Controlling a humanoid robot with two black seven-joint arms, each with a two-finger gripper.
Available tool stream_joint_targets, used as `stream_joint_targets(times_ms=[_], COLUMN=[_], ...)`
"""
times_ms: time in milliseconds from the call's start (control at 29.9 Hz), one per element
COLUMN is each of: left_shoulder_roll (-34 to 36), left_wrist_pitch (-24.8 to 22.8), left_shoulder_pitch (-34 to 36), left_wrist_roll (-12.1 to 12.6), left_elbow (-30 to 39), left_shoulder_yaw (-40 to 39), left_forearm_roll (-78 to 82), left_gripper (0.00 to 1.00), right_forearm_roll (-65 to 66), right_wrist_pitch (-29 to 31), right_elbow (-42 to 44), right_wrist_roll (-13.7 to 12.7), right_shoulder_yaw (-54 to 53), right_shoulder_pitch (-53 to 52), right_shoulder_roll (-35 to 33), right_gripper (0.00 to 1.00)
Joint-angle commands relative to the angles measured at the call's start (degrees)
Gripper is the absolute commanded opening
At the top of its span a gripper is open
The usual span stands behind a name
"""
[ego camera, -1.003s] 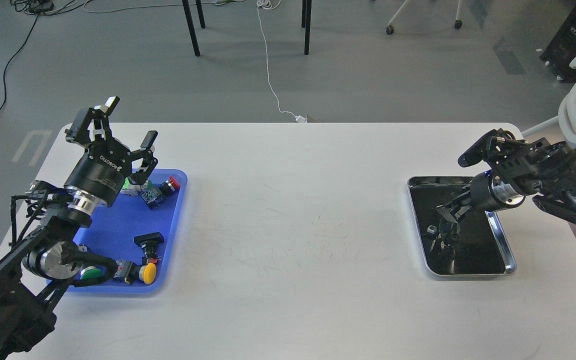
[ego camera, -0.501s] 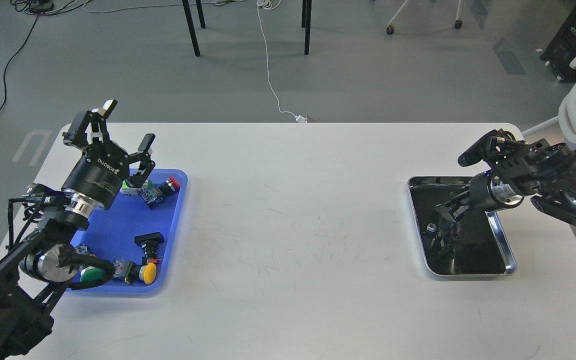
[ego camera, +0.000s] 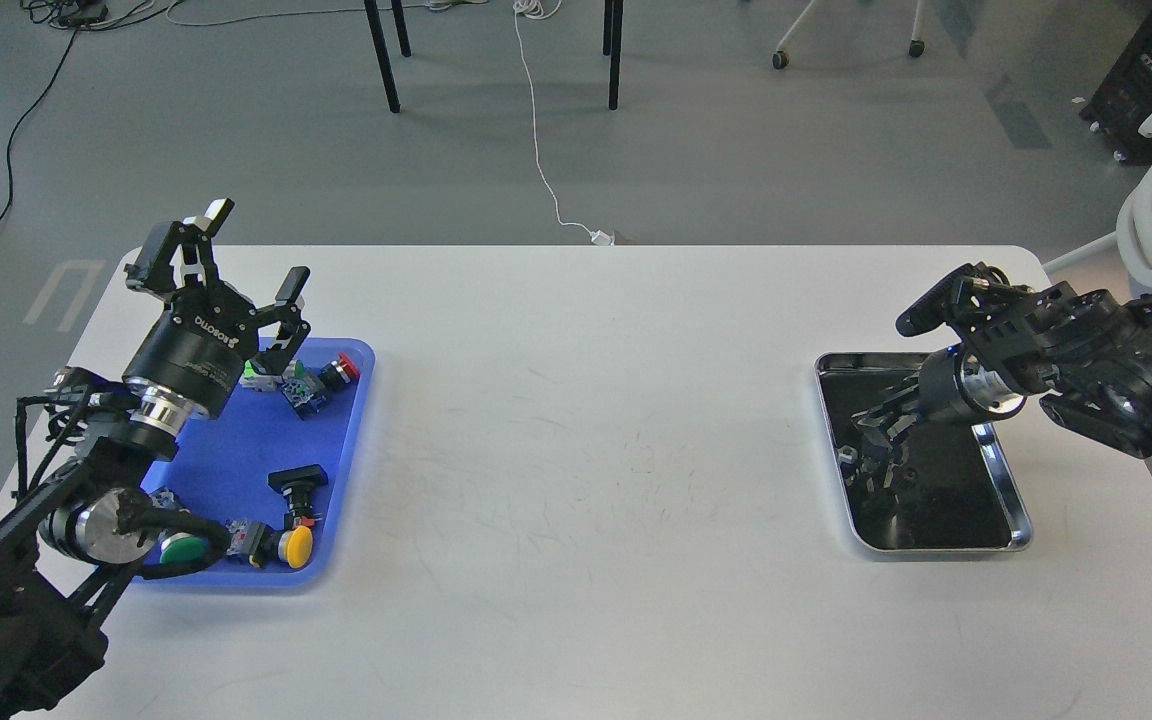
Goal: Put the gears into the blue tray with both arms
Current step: 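Lower the right gripper into the metal tray and grasp a small black gear, then carry the black gear to the table center and release it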
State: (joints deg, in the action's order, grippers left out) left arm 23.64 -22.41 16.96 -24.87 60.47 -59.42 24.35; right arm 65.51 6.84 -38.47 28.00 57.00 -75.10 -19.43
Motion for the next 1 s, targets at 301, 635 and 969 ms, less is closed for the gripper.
stream_joint_targets(times_ms=[301,635,969], left_shoulder_roll=[0.09,0.0,0.18], left_wrist_pitch=[0.0,0.0,-0.09], left_shoulder_pitch=[0.09,0.62,0.62], left_wrist_roll=[0.0,0.09,0.09], left_elbow=[-0.01,-0.01,0.08], left_shoulder_yaw=[-0.08,-0.08,0.0], left_forearm_roll=[0.0,0.0,-0.09], left_gripper=[0.98,0.98,0.98], right_forearm_roll=[0.06,-1.96,-2.05], right_wrist_pitch=[0.1,0.19,0.01], right_elbow=[-0.03,-1.61,-10.48], right_wrist_roll=[0.0,0.0,0.0], right_shoulder_yaw=[-0.04,-0.39,-1.79], right_shoulder_pitch=[0.04,-2.07,-14.89], right_shoulder_roll=[-0.35,-2.1,-3.69], right_gripper=[0.18,0.16,0.17])
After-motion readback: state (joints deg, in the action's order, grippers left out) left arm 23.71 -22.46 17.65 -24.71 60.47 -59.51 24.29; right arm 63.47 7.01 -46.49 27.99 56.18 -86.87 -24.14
